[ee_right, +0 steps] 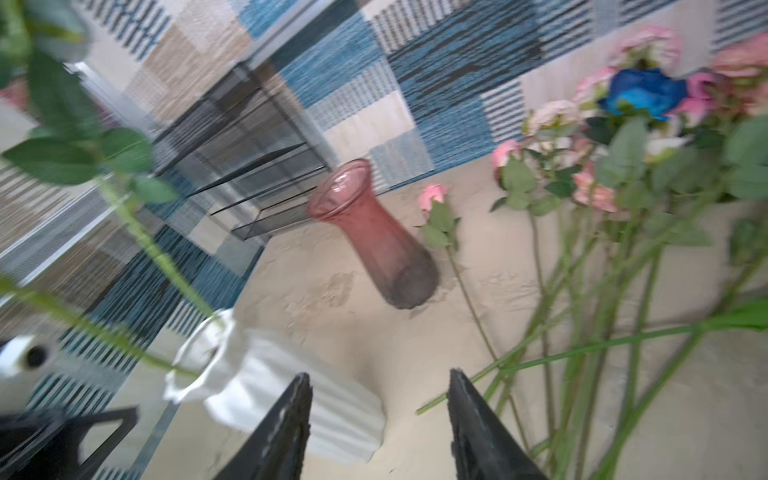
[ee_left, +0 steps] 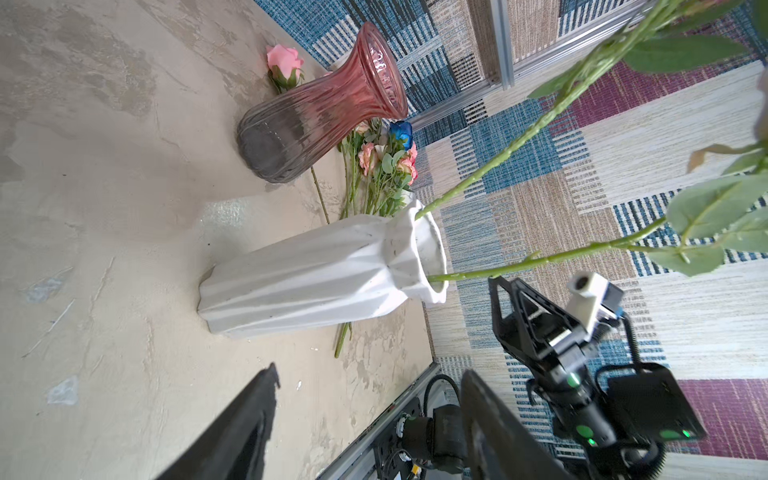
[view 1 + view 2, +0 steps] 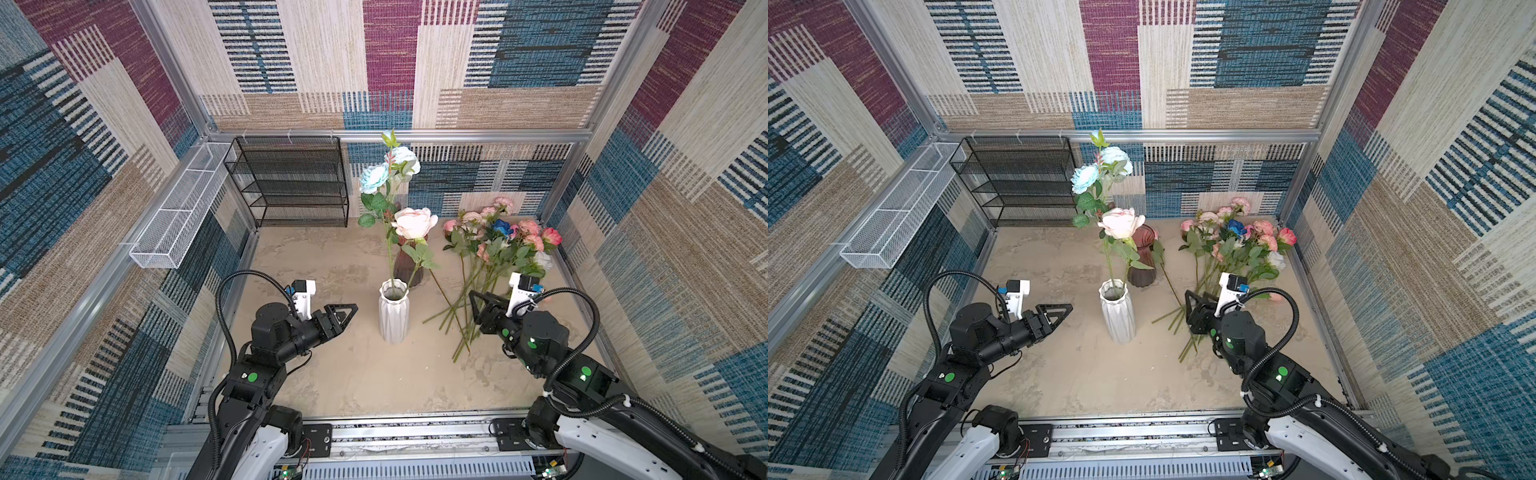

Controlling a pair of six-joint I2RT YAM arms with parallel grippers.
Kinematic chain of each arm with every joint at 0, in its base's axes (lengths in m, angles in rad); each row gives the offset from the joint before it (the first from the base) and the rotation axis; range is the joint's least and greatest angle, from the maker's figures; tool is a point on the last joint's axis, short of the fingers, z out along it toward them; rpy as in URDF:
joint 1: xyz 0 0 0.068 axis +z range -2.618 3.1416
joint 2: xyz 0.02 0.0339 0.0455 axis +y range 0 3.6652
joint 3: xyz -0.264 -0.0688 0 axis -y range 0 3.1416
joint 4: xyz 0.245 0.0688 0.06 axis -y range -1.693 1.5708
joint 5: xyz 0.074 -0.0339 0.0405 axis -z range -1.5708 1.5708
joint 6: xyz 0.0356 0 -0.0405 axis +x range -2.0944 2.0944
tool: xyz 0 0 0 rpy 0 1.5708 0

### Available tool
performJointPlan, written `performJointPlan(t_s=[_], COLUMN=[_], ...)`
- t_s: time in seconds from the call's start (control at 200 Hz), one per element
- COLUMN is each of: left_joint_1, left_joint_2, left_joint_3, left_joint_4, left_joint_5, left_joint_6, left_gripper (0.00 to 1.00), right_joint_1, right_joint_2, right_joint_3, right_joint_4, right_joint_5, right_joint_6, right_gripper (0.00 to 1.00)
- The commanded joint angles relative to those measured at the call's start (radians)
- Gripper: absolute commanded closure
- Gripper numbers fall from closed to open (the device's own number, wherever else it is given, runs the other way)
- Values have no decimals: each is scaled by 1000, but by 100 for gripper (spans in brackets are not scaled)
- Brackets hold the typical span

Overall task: Arrange the flowers into the vase
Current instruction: 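Move the right gripper into the pile toward a pink rose stem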

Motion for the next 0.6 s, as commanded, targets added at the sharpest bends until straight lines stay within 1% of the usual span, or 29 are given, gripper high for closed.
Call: performJointPlan(t_s=[0.0,0.065,0.125,0.165,0.235,0.295,0.351,0.436,0.506,0.596], left_joint_1=[1,1,1,1,1,1,1,1,1,1], left_joint_2=[-4,-5,-10,-13,-20,-27,-33,-36,-35,-30], left_joint_3=[-6,-13,-19,-25,-27,-26,-24,-19,-21,-28], left_joint_4=[28,27,29,29,24,16,4,-11,-6,10], left_joint_5=[14,14,14,14,14,14,14,13,10,7], left_joint_6=[9,6,2,1,-2,1,4,11,8,-5], left_gripper=[29,29,29,29,29,29,29,29,29,29], right_joint_1=[-230,-383,-497,-562,-647,-687,-712,-750,-798,-828], right_joint_2=[78,178,277,337,438,499,542,570,593,657], right_joint_3=[-40,-55,-66,-78,-79,-72,-60,-74,-94,-55], right_joint_4=[52,102,162,226,304,349,355,394,468,476], right_joint_5=[-312,-456,-559,-632,-706,-730,-720,-725,-774,-768], right_joint_6=[73,62,63,64,79,84,86,115,143,133], right_gripper=[48,52,55,55,56,57,57,57,56,57])
